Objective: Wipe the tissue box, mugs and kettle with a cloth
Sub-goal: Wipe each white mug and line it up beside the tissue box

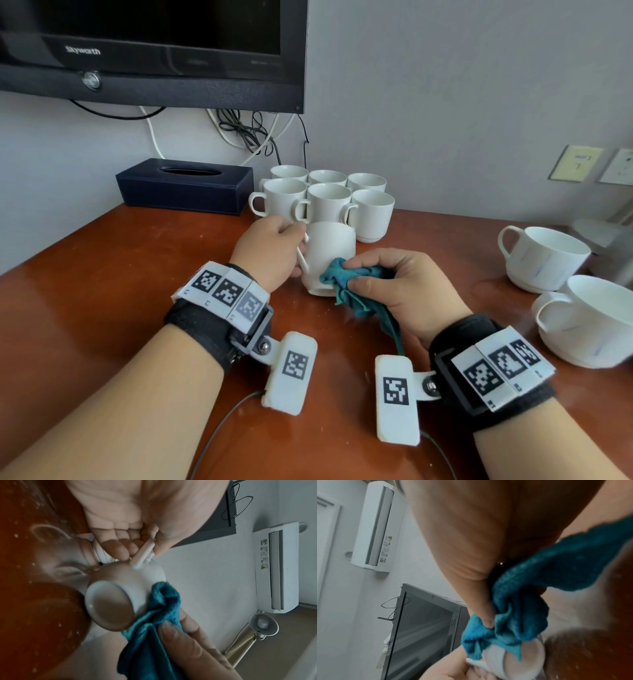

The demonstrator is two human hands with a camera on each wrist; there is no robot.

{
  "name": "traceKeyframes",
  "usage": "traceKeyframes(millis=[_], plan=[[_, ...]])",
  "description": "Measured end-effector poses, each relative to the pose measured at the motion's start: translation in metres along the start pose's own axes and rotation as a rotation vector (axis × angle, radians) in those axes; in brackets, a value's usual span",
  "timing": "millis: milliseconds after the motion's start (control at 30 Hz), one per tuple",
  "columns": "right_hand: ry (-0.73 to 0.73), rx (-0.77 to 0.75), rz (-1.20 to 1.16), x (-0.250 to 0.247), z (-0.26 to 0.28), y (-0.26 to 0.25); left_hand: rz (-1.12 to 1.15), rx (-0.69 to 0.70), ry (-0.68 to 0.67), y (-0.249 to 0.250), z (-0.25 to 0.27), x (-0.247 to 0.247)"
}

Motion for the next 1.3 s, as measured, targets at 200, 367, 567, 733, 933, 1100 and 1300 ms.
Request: traceKeyframes(millis=[200,367,567,733,933,1100,1300], plan=[[0.219,-0.190,-0.006,-0.021,-0.006,-0.007,-0.063,0.115,-0.107,0.008,0.001,0.004],[0.311,-0.293,0.008,-0.030,-0.007,-0.010,-0.047,0.138,-0.164,0.008,0.001,0.008],[0.135,-0.124,-0.047,-0.016,-0.008,0.001,-0.009,0.044,-0.118,-0.002,-0.003,0.011],[0.012,-0.039,0.003,-0.006,-0.006,0.003,0.003,-0.022,-0.098,-0.008,-0.004,0.009],[0.063,-0.051,-0.004,-0.011,-0.006,0.002,-0.044,0.029,-0.112,-0.003,-0.002,0.006],[0.205,-0.167,-0.017,-0.023,-0.008,-0.004,-0.119,0.138,-0.130,0.005,0.000,0.005],[0.204,-0.114,-0.077,-0.022,-0.006,-0.001,-0.143,0.146,-0.138,0.001,-0.002,0.001]])
Point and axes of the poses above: each hand's wrist, its own z-axis away from the middle knuckle, its own x-axis out of the palm, y = z × x, the point moved 6 cm from there along -z, towards the middle knuckle, and after that the axes turned 8 degrees about -z, right-handed, at the moved point
